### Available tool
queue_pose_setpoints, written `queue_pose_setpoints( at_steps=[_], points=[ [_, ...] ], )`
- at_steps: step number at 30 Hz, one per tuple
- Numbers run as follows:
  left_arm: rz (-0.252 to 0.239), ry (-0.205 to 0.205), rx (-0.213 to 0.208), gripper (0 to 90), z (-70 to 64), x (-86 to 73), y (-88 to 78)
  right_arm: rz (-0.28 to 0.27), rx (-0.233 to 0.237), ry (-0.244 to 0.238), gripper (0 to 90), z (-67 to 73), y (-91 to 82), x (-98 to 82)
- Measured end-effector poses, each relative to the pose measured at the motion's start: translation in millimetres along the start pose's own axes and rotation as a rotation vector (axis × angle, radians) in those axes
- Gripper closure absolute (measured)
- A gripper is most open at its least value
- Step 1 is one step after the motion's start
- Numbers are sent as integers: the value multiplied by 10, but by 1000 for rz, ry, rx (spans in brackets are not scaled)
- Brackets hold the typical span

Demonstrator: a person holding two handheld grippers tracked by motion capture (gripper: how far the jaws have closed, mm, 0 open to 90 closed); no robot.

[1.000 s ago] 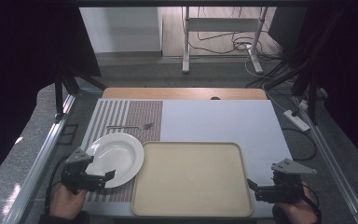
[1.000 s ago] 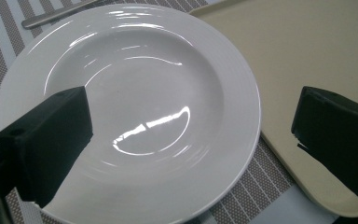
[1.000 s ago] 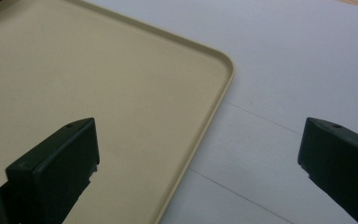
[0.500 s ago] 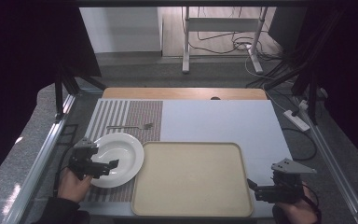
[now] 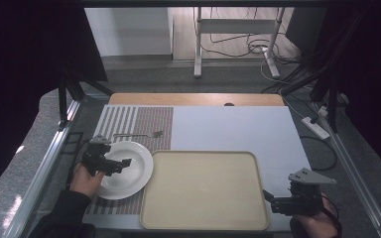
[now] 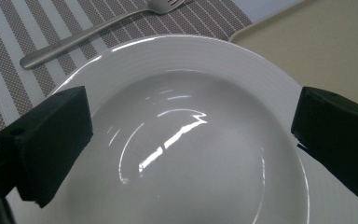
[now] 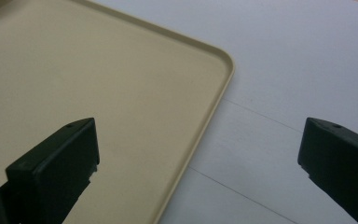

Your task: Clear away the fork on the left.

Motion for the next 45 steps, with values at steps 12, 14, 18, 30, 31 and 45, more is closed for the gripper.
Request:
queue_pose_setpoints(
  at_steps=[12, 14, 18, 30, 31, 45],
  points=[
    [-4, -59, -3, 0, 185, 108, 123, 5, -2, 1, 0, -2, 4, -4],
    [1, -64, -1, 0, 242, 136, 163, 7, -2, 0, 0, -2, 5, -4],
    [7, -57, 0, 0, 323, 173, 221, 8, 0, 0, 0, -2, 6, -5],
    [24, -61, -24, 0, 504, 266, 377, 14, 1, 2, 0, -4, 11, -8],
    [10, -67, -51, 0, 517, 296, 411, 15, 1, 2, 0, -4, 12, -9],
    [65, -84, -18, 0, 746, 381, 668, 18, 1, 5, 0, -7, 16, -10]
  ],
)
Point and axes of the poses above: each handheld gripper's, and its own axes: y roughly forward along the jaws, x roughly out of its top, z roughly to its left, the point moved 9 cm from there along y, roughly forward along the jaws, and after that the axes turned 9 degrees about y, right-handed, at the moved point
